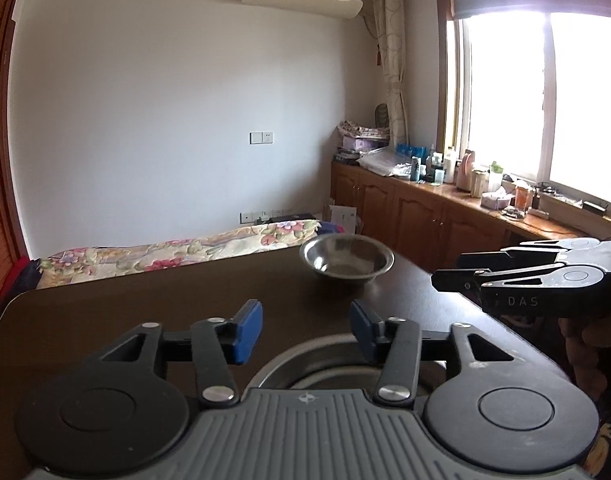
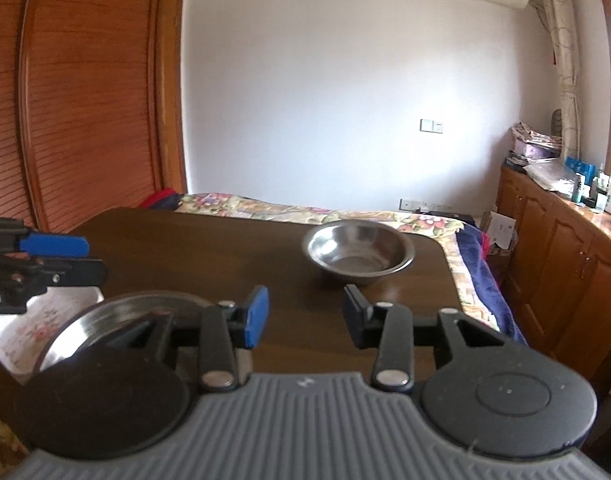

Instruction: Organize plates and bowls

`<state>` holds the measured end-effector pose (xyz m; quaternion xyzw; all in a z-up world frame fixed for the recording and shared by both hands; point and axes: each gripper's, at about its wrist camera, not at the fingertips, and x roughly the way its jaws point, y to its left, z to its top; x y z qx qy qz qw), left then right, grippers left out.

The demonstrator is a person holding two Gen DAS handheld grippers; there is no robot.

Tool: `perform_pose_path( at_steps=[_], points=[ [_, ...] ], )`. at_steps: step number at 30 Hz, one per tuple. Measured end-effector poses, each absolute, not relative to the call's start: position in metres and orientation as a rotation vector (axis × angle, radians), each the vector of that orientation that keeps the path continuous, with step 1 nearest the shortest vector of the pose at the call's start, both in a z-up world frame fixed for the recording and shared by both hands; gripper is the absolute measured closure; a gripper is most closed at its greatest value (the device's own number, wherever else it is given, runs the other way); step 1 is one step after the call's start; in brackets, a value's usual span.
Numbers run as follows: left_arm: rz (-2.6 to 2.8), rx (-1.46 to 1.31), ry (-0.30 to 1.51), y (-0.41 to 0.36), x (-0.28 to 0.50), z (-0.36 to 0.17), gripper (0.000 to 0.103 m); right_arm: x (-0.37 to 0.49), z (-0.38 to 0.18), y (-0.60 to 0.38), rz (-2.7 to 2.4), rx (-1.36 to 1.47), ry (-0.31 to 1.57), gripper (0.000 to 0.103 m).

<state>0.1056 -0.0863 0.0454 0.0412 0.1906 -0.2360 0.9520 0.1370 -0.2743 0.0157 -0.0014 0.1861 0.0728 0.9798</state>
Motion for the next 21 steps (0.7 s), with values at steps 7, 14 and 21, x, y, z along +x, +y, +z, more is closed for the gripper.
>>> perform_pose_path(
  at_steps=[7,14,21],
  points=[
    [-0.480,0.093,0.382,-0.101,0.129,0.048,0.003,0.155,0.017,-0.295,0.133,0.024,0.361,0.046],
    [-0.467,0.107,0.374,-0.113,0.161,0.056,0.000,0.181,0.015,-0.312,0.128,0.014,0.349,0.022],
    [-0.476,0.129,0.410,-0.129,0.196,0.062,0.000,0.216,0.014,-0.323,0.148,-0.012,0.375,0.021]
  ],
)
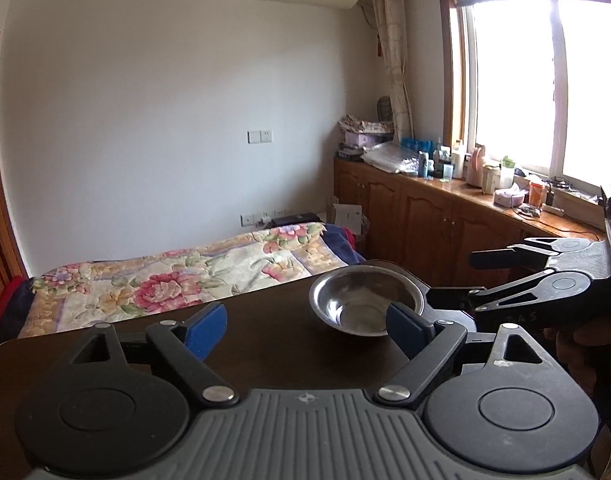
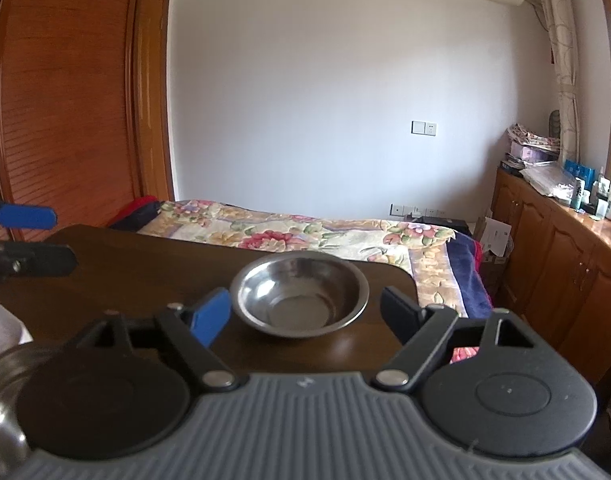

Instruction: Organize plates and bowls

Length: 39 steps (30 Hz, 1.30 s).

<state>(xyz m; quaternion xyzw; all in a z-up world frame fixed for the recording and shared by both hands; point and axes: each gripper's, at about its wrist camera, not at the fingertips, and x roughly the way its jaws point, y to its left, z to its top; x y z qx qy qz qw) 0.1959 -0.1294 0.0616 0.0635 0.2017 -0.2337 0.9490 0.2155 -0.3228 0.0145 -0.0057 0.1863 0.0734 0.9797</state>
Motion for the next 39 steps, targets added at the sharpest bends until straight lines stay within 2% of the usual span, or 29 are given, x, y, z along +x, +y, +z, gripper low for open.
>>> perform_pose_path(
  at_steps=[7,14,20,29,37,39],
  points=[
    [-0.485,0.188,0.439,-0.148,0.217,0.058,0.000,0.242,0.009,-0.332,0.170,-0.017,0.418,0.021],
    [-0.505,0.209,0.525,-0.167,0.248,0.046,0.018,0.264,0.003,-0.338,0.182,-0.002,0.451,0.021],
    [-0.502,0.225,0.596,-0.179,0.272,0.033,0.022,0.273,-0.004,-0.340,0.188,0.006,0.482,0.022],
    [-0.516,0.221,0.691,-0.190,0.302,0.016,0.028,0.284,-0.013,-0.351,0.200,0.055,0.538,0.033],
    [-0.529,0.182,0.760,-0.196,0.322,0.006,0.033,0.293,-0.020,-0.357,0.215,0.113,0.588,0.053],
    [-0.529,0.162,0.771,-0.196,0.326,0.005,0.039,0.296,-0.022,-0.358,0.221,0.129,0.600,0.055]
  ],
)
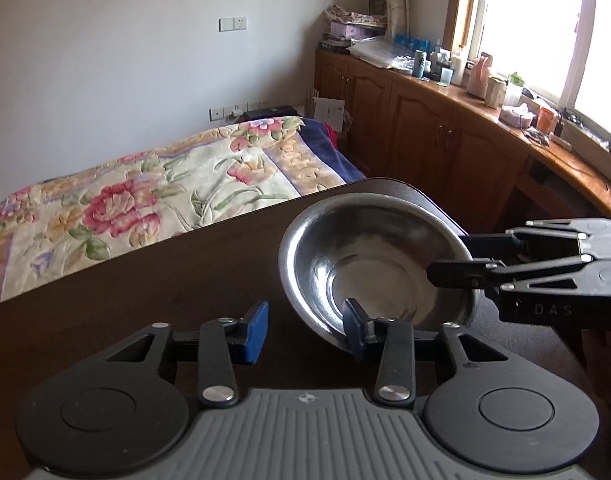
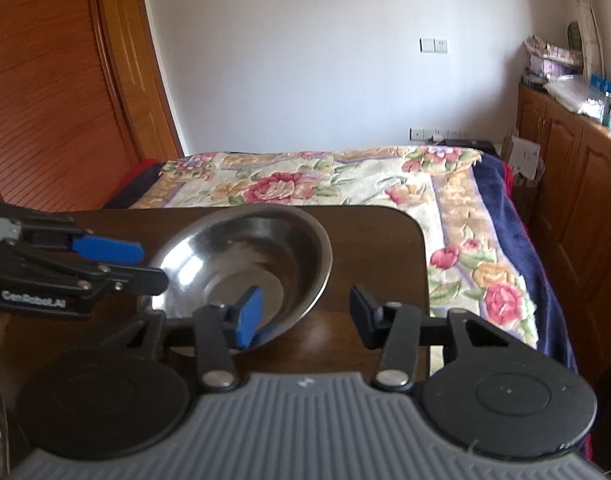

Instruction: Organize plates and bowls

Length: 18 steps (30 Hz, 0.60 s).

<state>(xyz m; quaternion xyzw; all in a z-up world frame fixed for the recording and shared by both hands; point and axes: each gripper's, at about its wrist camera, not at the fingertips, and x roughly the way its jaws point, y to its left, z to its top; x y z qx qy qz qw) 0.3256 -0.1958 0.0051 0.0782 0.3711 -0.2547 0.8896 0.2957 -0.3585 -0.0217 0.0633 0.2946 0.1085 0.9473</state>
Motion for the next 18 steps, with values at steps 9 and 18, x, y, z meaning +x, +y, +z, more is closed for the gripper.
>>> perform_pose_path(
  at_steps=[9,18],
  points=[
    [-0.537,0.137,0.784,-0.196,0.326,0.006,0.056,0.298,-0.026,-0.359,0.249,0.156,0.618,0.077],
    [-0.562,0.130,0.719,-0.188,0.298,0.028,0.061,0.291,-0.019,-0.362,0.230,0.195,0.598,0.089]
  ],
)
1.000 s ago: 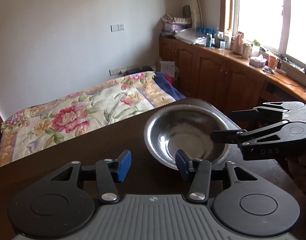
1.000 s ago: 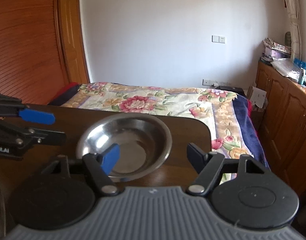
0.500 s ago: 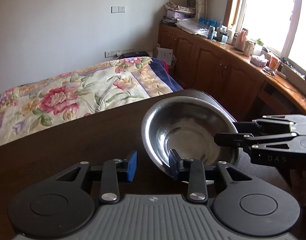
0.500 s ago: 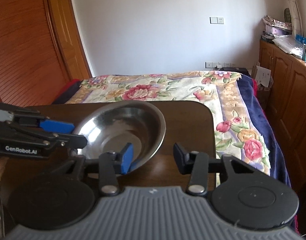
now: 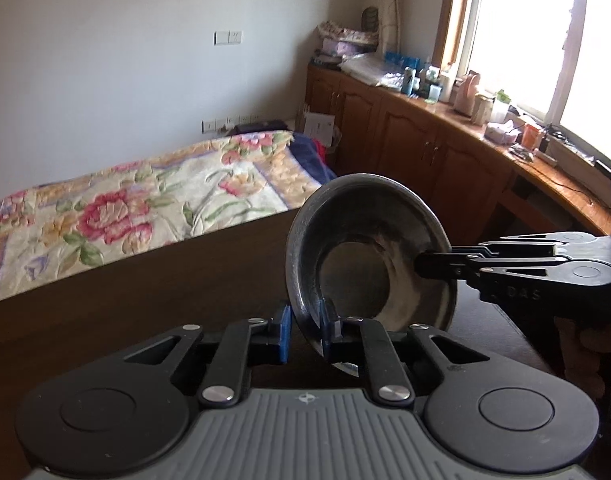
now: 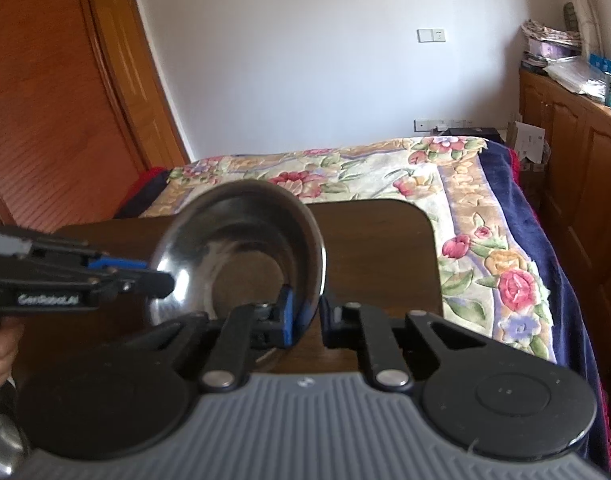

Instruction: Organize plates and bowls

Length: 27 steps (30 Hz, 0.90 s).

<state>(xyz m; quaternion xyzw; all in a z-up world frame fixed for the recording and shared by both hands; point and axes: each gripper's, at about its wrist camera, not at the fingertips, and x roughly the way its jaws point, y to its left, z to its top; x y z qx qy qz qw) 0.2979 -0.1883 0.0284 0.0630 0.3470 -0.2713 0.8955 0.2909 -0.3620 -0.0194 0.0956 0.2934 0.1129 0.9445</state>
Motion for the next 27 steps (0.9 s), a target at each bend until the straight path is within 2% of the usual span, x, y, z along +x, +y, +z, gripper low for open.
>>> perform_pose_path(
  at_steps=[27],
  points=[
    [-0.577,0.121,0.521,-0.150,0.197,0.083,0.063,0.219,0.034,-0.347,0.208,0.117,0.435,0.090]
  ],
)
